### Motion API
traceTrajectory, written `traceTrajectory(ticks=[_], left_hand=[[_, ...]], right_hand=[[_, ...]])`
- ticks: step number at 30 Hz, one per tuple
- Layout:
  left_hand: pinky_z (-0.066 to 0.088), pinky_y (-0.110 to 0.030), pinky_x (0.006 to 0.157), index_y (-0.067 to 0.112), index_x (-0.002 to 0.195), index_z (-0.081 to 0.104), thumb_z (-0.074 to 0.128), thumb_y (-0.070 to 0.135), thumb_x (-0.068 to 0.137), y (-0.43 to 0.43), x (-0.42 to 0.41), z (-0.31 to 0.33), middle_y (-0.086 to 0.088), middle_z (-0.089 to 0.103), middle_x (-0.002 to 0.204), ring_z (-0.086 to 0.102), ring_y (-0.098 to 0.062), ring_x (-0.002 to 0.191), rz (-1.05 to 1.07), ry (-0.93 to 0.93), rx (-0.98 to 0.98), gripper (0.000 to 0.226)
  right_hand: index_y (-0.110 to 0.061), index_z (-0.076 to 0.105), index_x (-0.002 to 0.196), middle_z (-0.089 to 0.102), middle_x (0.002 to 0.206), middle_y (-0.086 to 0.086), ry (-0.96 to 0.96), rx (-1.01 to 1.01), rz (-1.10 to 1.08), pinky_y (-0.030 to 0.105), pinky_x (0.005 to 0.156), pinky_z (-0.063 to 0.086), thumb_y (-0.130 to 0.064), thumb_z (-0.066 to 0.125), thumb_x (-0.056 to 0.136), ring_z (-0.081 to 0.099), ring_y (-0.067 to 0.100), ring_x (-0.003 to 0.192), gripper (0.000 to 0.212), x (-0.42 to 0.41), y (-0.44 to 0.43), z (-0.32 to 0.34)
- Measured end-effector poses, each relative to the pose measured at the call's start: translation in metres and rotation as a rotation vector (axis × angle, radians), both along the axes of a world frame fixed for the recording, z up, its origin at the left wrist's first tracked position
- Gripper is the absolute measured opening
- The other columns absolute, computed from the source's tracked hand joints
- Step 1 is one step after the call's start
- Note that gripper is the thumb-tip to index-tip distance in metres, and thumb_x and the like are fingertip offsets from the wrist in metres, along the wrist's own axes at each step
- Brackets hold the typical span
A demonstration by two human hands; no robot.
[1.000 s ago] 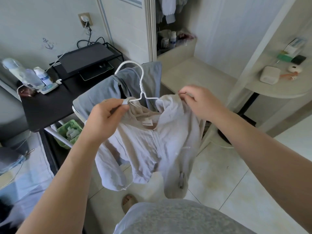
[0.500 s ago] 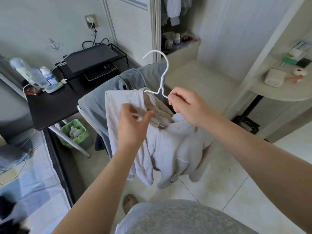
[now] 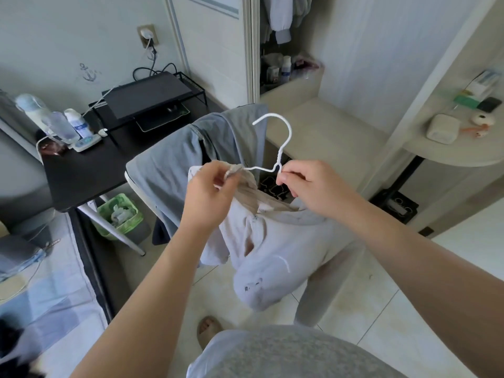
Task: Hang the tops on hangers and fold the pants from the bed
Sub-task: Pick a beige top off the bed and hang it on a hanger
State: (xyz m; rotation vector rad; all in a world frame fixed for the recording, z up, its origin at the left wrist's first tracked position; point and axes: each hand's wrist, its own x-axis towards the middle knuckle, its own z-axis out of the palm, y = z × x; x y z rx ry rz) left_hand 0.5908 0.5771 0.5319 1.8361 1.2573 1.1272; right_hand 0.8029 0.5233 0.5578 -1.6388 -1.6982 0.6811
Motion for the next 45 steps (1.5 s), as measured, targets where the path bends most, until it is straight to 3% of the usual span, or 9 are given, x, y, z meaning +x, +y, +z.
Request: traceTrajectory(ticks=[6, 13, 18, 21, 24, 28, 32, 37, 45], left_hand=[[0.028, -0.033, 0.107, 0.027, 0.12, 0.063, 0.059, 0.036, 0.098, 0.005, -0.017, -0.012, 0.013, 0.059, 0.124, 0.045, -0.011, 0.122, 0.022, 0.198, 0.205, 0.025], [0.041, -0.023, 0.08, 0.006, 0.104, 0.071, 0.057, 0.006, 0.1, 0.023, -0.008, -0.012, -0.001, 0.061, 0.094, 0.051, -0.012, 0.086, -0.092, 0.264, 0.27, 0.014], [0.037, -0.009, 0.08, 0.005, 0.107, 0.067, 0.052, 0.006, 0.102, 0.032, -0.007, -0.014, 0.001, 0.057, 0.099, 0.049, 0.001, 0.084, -0.034, 0.237, 0.257, 0.016], [0.036, -0.005, 0.079, 0.007, 0.108, 0.066, 0.051, 0.008, 0.102, 0.038, -0.005, -0.01, 0.001, 0.058, 0.101, 0.051, 0.003, 0.088, -0.01, 0.225, 0.207, 0.016], [0.044, -0.021, 0.087, 0.006, 0.107, 0.068, 0.052, 0.007, 0.102, 0.04, 0.01, -0.006, -0.003, 0.061, 0.101, 0.056, -0.016, 0.095, -0.022, 0.222, 0.224, 0.016], [0.047, -0.041, 0.093, 0.006, 0.107, 0.069, 0.053, 0.007, 0.101, 0.051, 0.028, -0.002, 0.0, 0.062, 0.101, 0.059, -0.028, 0.098, -0.062, 0.245, 0.236, 0.017], [0.039, -0.017, 0.096, 0.005, 0.109, 0.071, 0.056, 0.004, 0.099, 0.079, 0.047, 0.004, -0.003, 0.061, 0.108, 0.056, -0.025, 0.112, -0.136, 0.251, 0.208, 0.018], [0.037, -0.031, 0.103, 0.019, 0.131, 0.06, 0.059, 0.021, 0.1, 0.128, 0.093, 0.011, -0.001, 0.055, 0.138, 0.047, -0.022, 0.126, -0.258, 0.293, 0.193, 0.031], [0.047, -0.018, 0.093, 0.029, 0.119, 0.065, 0.058, 0.029, 0.101, 0.199, 0.181, 0.05, 0.018, 0.062, 0.119, 0.056, 0.002, 0.115, -0.639, 0.083, 0.045, 0.019]], right_hand=[[-0.024, 0.067, 0.076, 0.051, 0.054, -0.006, 0.133, -0.019, 0.026, 0.017, 0.049, 0.037, -0.017, 0.053, 0.099, 0.043, 0.01, 0.051, 0.028, 0.003, 0.0, 0.014], [-0.021, 0.073, 0.09, 0.06, 0.06, -0.008, 0.125, -0.007, 0.039, 0.019, 0.058, 0.041, -0.019, 0.058, 0.099, 0.051, 0.01, 0.057, 0.019, 0.02, -0.005, 0.008], [-0.025, 0.062, 0.125, 0.066, 0.11, -0.011, -0.071, -0.021, 0.011, 0.004, 0.087, 0.039, -0.024, 0.073, 0.09, 0.058, -0.004, 0.103, 0.037, 0.068, -0.029, -0.006], [-0.025, 0.063, 0.094, 0.062, 0.08, -0.019, -0.108, -0.14, -0.092, 0.014, 0.068, 0.043, -0.035, 0.065, 0.095, 0.058, -0.005, 0.074, 0.01, 0.093, -0.043, -0.011], [-0.011, 0.041, 0.067, 0.039, 0.053, -0.009, -0.147, -0.079, -0.137, 0.027, 0.053, 0.03, -0.03, 0.051, 0.103, 0.039, 0.006, 0.05, 0.042, 0.092, -0.048, -0.019], [-0.016, 0.037, 0.066, 0.037, 0.055, -0.012, -0.084, -0.079, -0.107, 0.022, 0.053, 0.029, -0.022, 0.048, 0.104, 0.036, 0.004, 0.053, 0.04, 0.086, -0.042, -0.016], [-0.015, 0.039, 0.064, 0.038, 0.056, -0.012, 0.041, -0.127, -0.139, 0.02, 0.054, 0.029, -0.023, 0.05, 0.104, 0.038, 0.003, 0.053, 0.042, 0.098, -0.03, -0.002], [0.009, 0.062, 0.088, 0.06, 0.087, 0.032, 0.2, -0.075, -0.387, 0.03, 0.064, 0.038, -0.032, 0.054, 0.102, 0.055, 0.025, 0.066, 0.044, 0.123, -0.018, 0.024], [-0.037, 0.077, 0.064, 0.071, 0.066, -0.015, 0.526, 0.172, -0.732, 0.009, 0.054, 0.049, -0.021, 0.06, 0.098, 0.065, -0.005, 0.061, 0.041, 0.14, 0.049, 0.083]])
